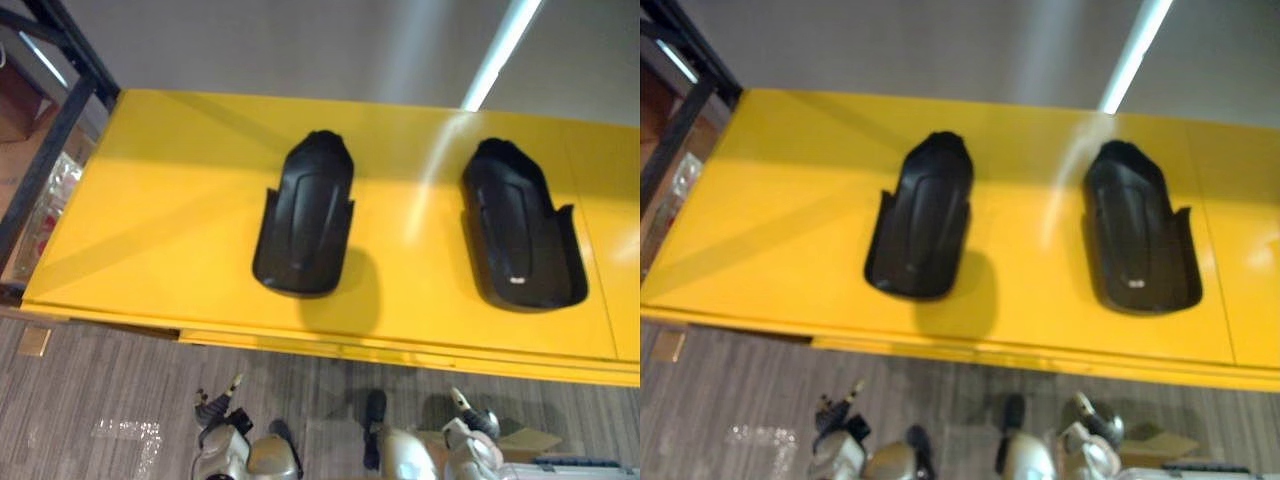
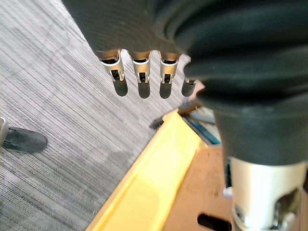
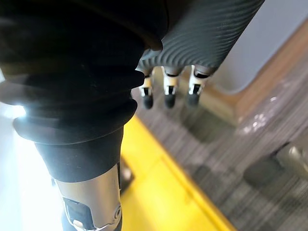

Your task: Walk over and take plastic housings, then place them on the shelf

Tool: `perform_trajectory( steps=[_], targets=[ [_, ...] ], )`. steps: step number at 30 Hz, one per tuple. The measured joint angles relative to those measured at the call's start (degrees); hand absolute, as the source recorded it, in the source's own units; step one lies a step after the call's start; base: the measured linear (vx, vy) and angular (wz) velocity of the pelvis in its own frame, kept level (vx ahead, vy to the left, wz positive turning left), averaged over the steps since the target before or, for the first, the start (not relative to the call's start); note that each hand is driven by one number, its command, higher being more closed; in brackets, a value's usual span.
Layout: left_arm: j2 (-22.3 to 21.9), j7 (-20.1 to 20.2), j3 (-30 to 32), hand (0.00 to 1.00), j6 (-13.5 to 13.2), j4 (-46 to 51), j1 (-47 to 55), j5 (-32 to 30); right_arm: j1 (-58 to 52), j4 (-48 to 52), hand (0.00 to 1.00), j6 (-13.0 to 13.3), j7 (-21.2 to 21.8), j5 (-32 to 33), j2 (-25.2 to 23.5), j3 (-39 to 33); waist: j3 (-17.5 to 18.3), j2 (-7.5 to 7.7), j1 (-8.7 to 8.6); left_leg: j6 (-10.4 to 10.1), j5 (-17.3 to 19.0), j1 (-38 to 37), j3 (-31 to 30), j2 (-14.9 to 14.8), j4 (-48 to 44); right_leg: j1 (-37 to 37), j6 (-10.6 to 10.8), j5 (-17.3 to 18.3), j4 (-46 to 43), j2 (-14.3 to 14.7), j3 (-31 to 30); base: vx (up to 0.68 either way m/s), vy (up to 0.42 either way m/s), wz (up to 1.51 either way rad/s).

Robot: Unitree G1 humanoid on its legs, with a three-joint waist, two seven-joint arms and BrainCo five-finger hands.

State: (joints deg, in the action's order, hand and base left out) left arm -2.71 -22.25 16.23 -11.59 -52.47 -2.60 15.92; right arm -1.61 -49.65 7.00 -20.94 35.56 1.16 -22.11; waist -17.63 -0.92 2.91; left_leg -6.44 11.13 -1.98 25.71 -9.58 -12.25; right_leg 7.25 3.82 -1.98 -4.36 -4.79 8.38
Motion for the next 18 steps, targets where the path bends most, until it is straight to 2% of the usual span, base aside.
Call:
perform_trajectory(
  steps=[5,6,8,10,12,13,15,16,18],
  targets=[
    [0.0,0.0,0.5,0.0,0.0,-0.3,-0.1,-1.1,-3.0,-1.4,0.0,-1.2,-5.0,12.2,-1.5,-8.2,0.0,-0.17,-0.34,-0.2,2.5,-1.3,0.4,-1.2,-2.2,-2.0,0.3,-0.2,1.1,0.6,-0.7,0.02,0.029,-0.13],
    [0.0,-0.1,1.2,0.0,0.3,-0.4,0.1,-1.1,-4.4,-1.4,0.0,-0.3,-7.5,15.2,-2.2,-11.3,0.0,-0.18,-0.38,-0.1,3.4,-2.3,1.5,-1.6,-2.3,-3.0,0.5,-0.3,1.6,0.9,-0.7,0.01,0.039,-0.06],
    [0.1,-0.1,1.7,0.0,1.1,-0.4,0.2,-1.1,-5.6,-1.0,0.0,1.5,-10.5,16.7,-2.8,-14.3,0.1,0.03,-0.46,-0.1,3.7,-3.1,1.9,-1.7,-2.3,-3.9,0.6,-0.6,2.3,1.0,-0.8,0.0,0.027,-0.06],
    [0.1,-0.1,3.2,0.0,2.6,-0.3,0.5,-0.9,-7.0,1.2,0.0,5.2,-15.3,18.3,-3.5,-17.9,0.3,0.19,-0.62,-0.3,4.1,-4.0,2.8,-1.8,-2.2,-4.9,0.7,-0.8,3.0,1.1,-0.9,-0.02,0.012,-0.07],
    [0.3,-0.3,4.3,0.0,4.7,-0.2,1.5,-0.6,-8.8,8.2,0.0,10.3,-21.2,16.9,-3.6,-21.7,1.2,0.18,-1.2,-0.4,4.5,-4.4,3.4,-2.2,-2.2,-5.5,0.7,-1.0,3.6,1.3,-0.9,-0.01,-0.004,-0.07],
    [0.4,-0.6,4.6,0.0,5.1,-0.2,2.0,-0.5,-9.5,11.1,0.0,11.8,-23.0,15.9,-3.4,-22.5,1.7,0.23,-1.53,-0.3,4.7,-4.4,3.5,-2.3,-2.2,-5.5,0.8,-1.0,3.9,1.5,-0.9,0.0,-0.023,-0.09],
    [1.0,-1.5,5.3,0.0,7.2,-0.2,4.2,-0.2,-11.7,23.3,0.0,17.8,-30.7,8.5,-1.4,-24.7,3.5,0.63,-2.2,-0.3,5.3,-5.3,5.2,-3.2,-2.1,-6.4,0.8,-1.0,5.3,2.2,-0.7,0.02,-0.038,-0.11],
    [1.2,-1.5,5.3,0.0,7.6,-0.2,4.8,-0.2,-12.1,26.2,0.0,19.2,-32.3,6.3,-0.5,-25.6,3.7,0.76,-2.42,-0.3,5.3,-5.8,5.3,-3.3,-2.0,-6.8,0.7,-1.0,5.6,2.4,-0.7,0.02,-0.048,-0.06],
    [1.7,-1.3,5.0,0.0,9.3,-0.2,7.1,-0.2,-13.1,37.5,0.0,24.6,-36.2,-1.0,3.7,-29.1,6.1,1.16,-2.7,-0.4,5.2,-7.1,6.2,-3.7,-0.9,-7.8,0.6,-0.6,6.4,2.9,-0.4,0.04,-0.052,-0.01]
  ],
)
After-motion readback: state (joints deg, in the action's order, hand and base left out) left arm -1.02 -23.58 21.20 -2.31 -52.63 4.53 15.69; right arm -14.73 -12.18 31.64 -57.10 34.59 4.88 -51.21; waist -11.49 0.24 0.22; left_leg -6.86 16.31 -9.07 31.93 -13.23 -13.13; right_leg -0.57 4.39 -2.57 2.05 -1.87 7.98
